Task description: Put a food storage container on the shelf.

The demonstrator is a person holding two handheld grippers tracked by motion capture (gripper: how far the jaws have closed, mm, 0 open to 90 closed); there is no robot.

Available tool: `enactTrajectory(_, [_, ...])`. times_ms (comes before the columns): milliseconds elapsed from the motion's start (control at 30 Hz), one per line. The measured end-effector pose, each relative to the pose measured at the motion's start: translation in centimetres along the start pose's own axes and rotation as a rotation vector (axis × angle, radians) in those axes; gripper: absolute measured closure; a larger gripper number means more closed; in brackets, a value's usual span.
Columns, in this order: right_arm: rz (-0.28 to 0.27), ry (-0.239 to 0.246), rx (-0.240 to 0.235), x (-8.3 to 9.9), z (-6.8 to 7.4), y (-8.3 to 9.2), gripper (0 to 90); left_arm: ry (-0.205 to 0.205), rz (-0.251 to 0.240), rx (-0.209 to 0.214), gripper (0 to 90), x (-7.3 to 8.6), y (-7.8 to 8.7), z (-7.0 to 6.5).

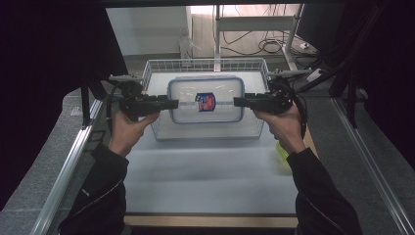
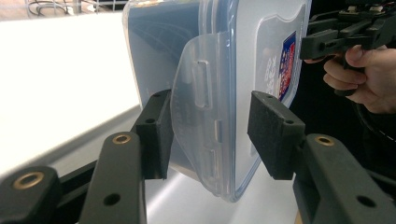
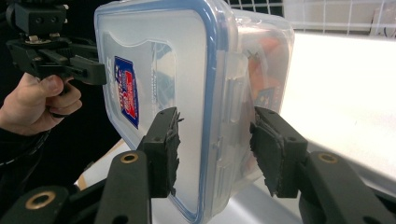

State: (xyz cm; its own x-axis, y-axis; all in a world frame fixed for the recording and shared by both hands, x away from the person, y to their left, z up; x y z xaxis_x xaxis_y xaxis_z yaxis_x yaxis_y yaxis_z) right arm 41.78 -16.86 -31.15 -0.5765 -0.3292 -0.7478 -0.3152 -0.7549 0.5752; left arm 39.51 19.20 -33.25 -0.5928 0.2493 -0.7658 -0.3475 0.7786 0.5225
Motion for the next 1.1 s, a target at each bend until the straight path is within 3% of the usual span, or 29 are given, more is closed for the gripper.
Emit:
enactTrajectory(433, [-0.024,-0.056,-0.007,-3.3,-2.3,-0.7,52.1,0.044,-0.017,0.029,52.2,-3.2,-0.4,2.7])
enactTrajectory(800, [-0.036,-0.103,-0.015,-4.6,-4.1,-1.9,51.7,0.08,-0.011,0.021,52.1,-3.7,-1.3,4.2])
enactTrajectory(967, [-0.025,-0.125,-0.013,-4.6,-4.7,-2.3,51.1,0.057,-0.021,0.0,51.3,-3.7,-1.7,4.4])
enactTrajectory(1100, [-0.038,-0.127,-0.012,-4.5,-5.0,-2.5,50.8,0.025,-0.023,-0.053,48.1,-3.8,-2.0,4.1])
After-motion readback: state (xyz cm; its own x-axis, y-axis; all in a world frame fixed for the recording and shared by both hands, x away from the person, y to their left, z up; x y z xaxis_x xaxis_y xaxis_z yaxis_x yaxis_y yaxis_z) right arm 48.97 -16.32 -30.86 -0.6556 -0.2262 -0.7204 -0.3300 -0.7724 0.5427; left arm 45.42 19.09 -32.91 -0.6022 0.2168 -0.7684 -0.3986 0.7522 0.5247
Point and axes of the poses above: each handheld gripper's, and its own axes: y roughly backward along the jaws, x roughly out of its underside, z roughly to its left, the point moved 2 cm from there along -y, roughly forward along the jaws, and after that the axes turned 11 degrees about z, right-handed, at the moved point
